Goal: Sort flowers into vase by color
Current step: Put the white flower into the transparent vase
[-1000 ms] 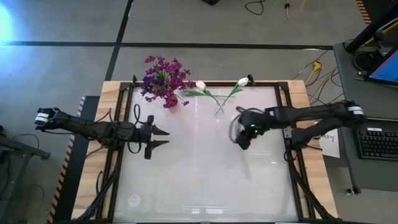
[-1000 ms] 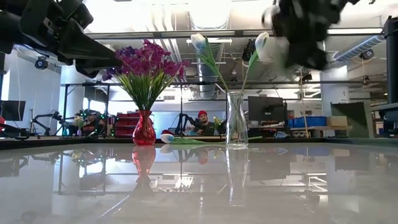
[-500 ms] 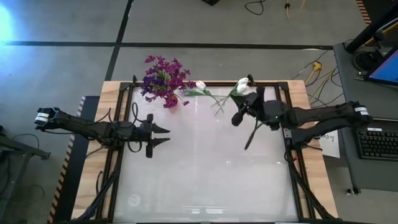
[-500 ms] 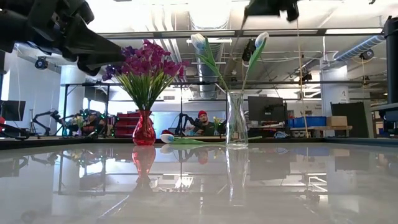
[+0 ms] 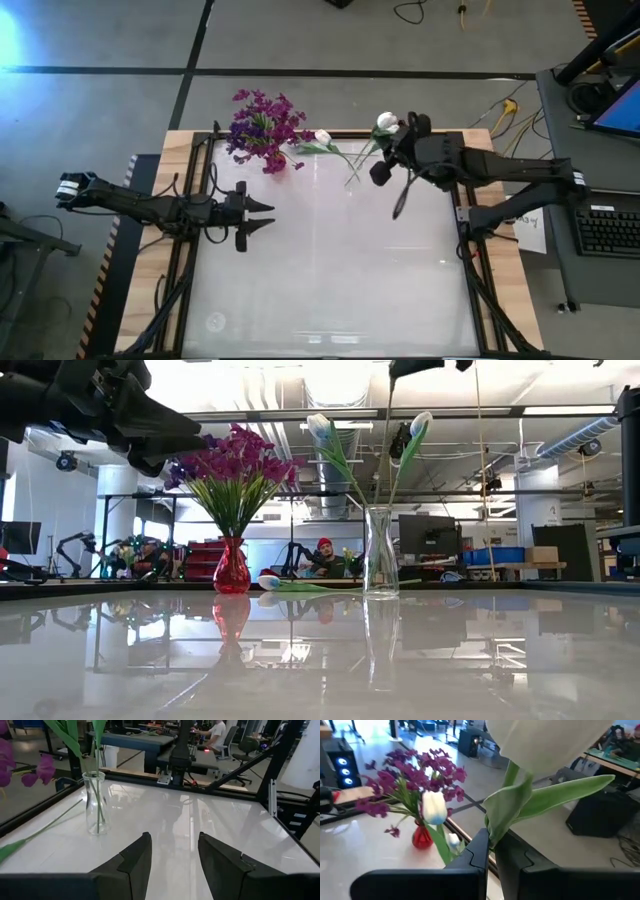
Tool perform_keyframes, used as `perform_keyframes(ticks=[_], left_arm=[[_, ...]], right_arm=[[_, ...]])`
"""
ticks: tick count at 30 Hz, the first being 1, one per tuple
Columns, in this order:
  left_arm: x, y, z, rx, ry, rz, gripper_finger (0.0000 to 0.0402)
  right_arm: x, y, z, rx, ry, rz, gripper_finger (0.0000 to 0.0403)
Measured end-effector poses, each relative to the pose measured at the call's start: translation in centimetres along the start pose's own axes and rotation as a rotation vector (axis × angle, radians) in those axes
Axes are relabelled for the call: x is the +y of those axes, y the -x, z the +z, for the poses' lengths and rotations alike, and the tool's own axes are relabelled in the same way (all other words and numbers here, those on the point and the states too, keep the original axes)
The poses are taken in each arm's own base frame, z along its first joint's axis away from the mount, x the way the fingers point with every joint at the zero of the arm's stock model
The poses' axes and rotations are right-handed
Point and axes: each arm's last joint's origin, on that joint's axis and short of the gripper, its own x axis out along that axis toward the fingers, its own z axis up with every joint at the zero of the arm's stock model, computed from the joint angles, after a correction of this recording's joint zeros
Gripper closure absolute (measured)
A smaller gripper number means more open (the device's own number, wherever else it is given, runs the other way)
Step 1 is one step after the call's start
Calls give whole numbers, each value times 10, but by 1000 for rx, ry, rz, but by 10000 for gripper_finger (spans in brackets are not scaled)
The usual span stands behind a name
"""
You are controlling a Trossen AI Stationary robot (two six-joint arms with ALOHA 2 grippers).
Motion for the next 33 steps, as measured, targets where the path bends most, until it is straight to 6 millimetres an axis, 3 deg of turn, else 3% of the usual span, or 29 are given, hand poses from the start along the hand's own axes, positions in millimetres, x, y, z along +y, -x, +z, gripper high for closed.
perform_keyframes(ticks=[6, 12, 26, 33], left_arm=[[0, 0, 0, 1, 7, 0, 253], [0, 0, 0, 1, 7, 0, 253], [0, 0, 0, 1, 16, 0, 253], [0, 0, 0, 1, 28, 0, 253]], right_arm=[[7, -26, -11, 67, 38, -41, 385], [11, -35, -16, 91, 42, -43, 375], [11, -35, -20, 131, 19, -45, 238], [2, -24, -3, 161, -5, -54, 194]])
